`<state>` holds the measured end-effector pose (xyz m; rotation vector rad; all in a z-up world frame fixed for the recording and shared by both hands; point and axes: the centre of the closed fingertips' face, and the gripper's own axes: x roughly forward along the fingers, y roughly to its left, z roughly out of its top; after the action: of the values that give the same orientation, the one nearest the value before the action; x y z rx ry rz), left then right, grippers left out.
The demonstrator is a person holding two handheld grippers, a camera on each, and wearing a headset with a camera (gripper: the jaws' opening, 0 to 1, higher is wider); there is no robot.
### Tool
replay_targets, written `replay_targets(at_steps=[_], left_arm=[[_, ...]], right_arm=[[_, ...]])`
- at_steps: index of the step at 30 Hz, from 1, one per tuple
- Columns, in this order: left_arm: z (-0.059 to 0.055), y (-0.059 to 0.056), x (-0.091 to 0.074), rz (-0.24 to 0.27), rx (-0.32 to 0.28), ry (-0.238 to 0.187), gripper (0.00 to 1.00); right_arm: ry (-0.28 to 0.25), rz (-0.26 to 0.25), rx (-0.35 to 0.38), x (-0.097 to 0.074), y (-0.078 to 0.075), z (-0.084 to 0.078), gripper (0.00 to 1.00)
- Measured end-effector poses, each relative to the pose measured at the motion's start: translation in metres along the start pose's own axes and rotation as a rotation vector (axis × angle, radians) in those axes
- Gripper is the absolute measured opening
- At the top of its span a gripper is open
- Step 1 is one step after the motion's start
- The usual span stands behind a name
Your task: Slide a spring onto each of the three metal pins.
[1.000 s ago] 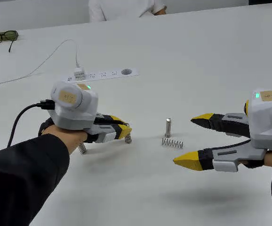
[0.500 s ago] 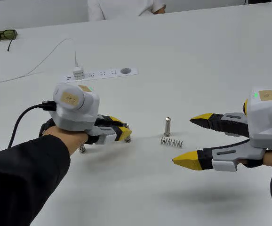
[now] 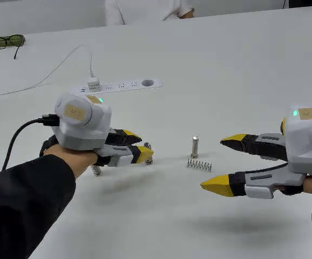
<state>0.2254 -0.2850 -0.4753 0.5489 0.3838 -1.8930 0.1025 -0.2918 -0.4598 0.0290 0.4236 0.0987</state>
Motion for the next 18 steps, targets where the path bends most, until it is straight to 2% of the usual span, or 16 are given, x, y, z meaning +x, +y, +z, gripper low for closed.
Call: replay_targets(at_steps=[7, 10, 18], left_arm=[[0.016, -0.012, -0.015, -0.006, 0.019, -0.048, 0.29], [0.021, -0.021, -0.023, -0.011, 0.026, -0.073, 0.29], [0.019, -0.042, -0.035, -0.016, 0.026, -0.096, 0.3]], right_arm=[[0.023, -0.017, 0.001, 0.002, -0.006, -0.008, 0.57], [0.036, -0.021, -0.001, 0.003, -0.01, -0.013, 0.53], [0.057, -0.047, -0.005, 0.008, -0.023, -0.02, 0.4]])
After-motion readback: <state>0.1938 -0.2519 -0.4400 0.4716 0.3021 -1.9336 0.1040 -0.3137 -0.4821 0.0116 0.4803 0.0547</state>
